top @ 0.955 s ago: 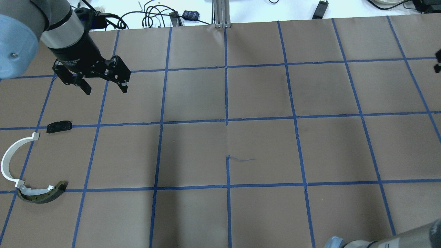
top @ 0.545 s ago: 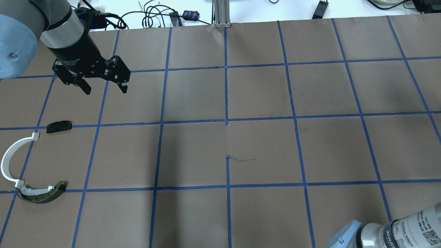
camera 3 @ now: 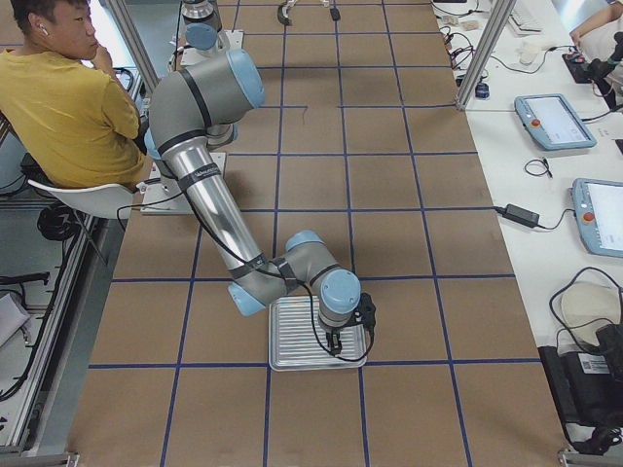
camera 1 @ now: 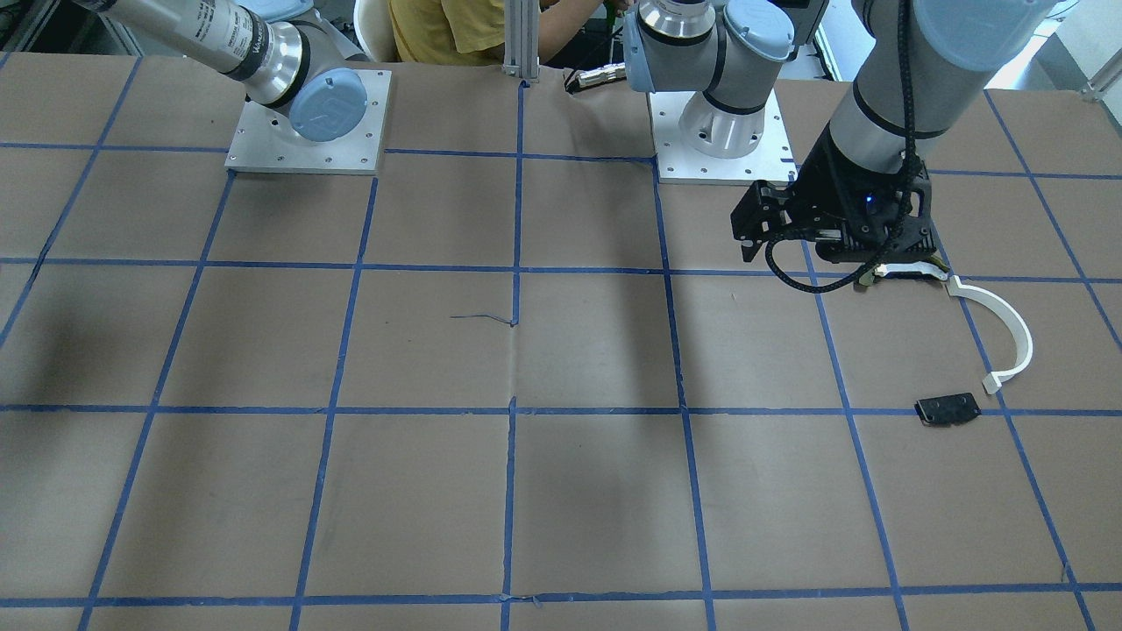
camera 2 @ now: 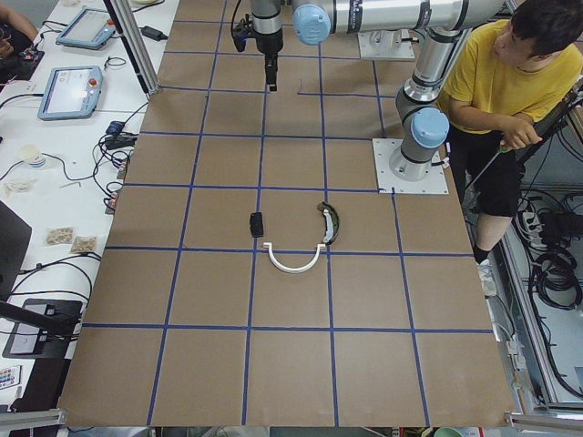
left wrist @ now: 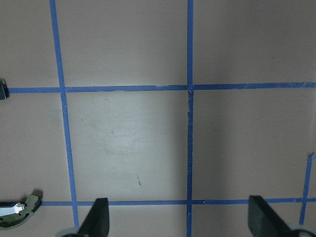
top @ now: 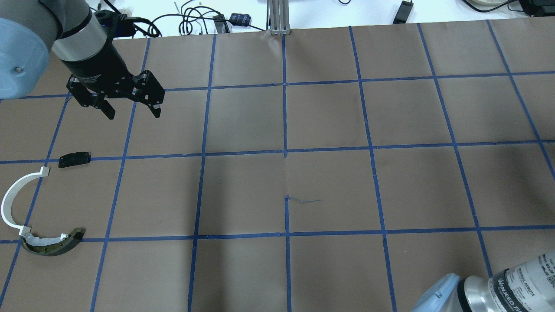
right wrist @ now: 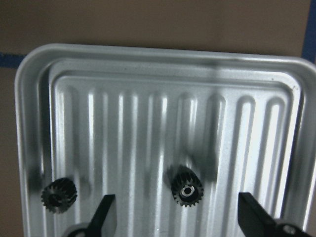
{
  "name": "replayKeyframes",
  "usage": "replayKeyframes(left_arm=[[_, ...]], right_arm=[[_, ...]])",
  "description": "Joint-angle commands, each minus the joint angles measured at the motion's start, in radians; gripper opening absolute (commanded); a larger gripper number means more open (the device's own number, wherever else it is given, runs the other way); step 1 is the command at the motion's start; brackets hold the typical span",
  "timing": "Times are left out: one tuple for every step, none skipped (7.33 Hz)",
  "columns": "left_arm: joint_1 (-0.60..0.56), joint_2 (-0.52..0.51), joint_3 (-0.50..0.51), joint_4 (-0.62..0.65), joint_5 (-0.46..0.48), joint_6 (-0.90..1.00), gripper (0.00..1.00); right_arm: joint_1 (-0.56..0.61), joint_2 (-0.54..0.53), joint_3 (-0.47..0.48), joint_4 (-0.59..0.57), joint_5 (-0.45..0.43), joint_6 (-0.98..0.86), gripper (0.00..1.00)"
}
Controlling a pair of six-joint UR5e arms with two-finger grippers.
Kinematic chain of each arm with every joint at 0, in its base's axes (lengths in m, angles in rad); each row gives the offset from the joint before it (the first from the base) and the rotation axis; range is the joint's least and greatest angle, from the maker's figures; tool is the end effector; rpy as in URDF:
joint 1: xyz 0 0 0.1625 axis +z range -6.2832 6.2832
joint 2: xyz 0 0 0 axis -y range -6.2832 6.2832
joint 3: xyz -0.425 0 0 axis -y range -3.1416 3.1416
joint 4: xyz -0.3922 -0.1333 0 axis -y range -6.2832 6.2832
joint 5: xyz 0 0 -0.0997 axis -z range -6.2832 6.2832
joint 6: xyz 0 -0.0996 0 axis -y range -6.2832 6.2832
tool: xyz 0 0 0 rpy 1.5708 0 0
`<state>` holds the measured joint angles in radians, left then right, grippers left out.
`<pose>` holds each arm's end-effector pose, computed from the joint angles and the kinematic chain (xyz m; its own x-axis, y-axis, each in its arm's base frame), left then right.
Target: Place bearing gear from tray to pile
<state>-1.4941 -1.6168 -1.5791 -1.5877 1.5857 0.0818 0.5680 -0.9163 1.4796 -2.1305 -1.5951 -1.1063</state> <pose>-0.0928 -0.5121 0.4593 -0.9999 0.0060 -0.0090 0.0053 0.9974 0.0721 -0.5110 -0.4813 0.1903 -0.9946 -0.1034 0.0077 -0.1032 0.9944 0.0233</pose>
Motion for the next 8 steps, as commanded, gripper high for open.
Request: replayKeyframes(left_arm=[[0.0,0.0,-0.001,0.0,-0.001,0.0,1.0],[0.0,0.0,0.001,0.002,-0.001,0.0,1.0],[0.0,0.0,0.001,0.002,-0.001,0.001,1.0],[0.0,0.0,-0.001,0.0,-0.001,0.0,1.0],[0.0,0.0,-0.001,0.0,-0.001,0.0,1.0],[0.0,0.0,-0.001,0.002,-0.001,0.0,1.0],[0.0,0.0,-0.001,0.0,-0.001,0.001,1.0],[0.0,0.0,0.001,0.0,-0.001,0.001,1.0]], right_arm=[[0.0,0.007,0.004,-0.002,-0.008,-0.019,0.65],[0.0,0.008,0.004,-0.003,-0.006,-0.042,0.63],[0.0,0.01,0.004,-0.005,-0.005,-0.044,0.63],[0.0,0.011,0.001,-0.006,0.001,-0.044,0.59],[0.001,0.013,-0.011,-0.006,0.007,-0.043,0.59],[0.0,0.014,-0.002,-0.006,0.007,-0.041,0.59],[0.0,0.013,-0.007,-0.006,0.007,-0.043,0.59],[0.0,0.014,-0.001,-0.006,0.007,-0.041,0.59]])
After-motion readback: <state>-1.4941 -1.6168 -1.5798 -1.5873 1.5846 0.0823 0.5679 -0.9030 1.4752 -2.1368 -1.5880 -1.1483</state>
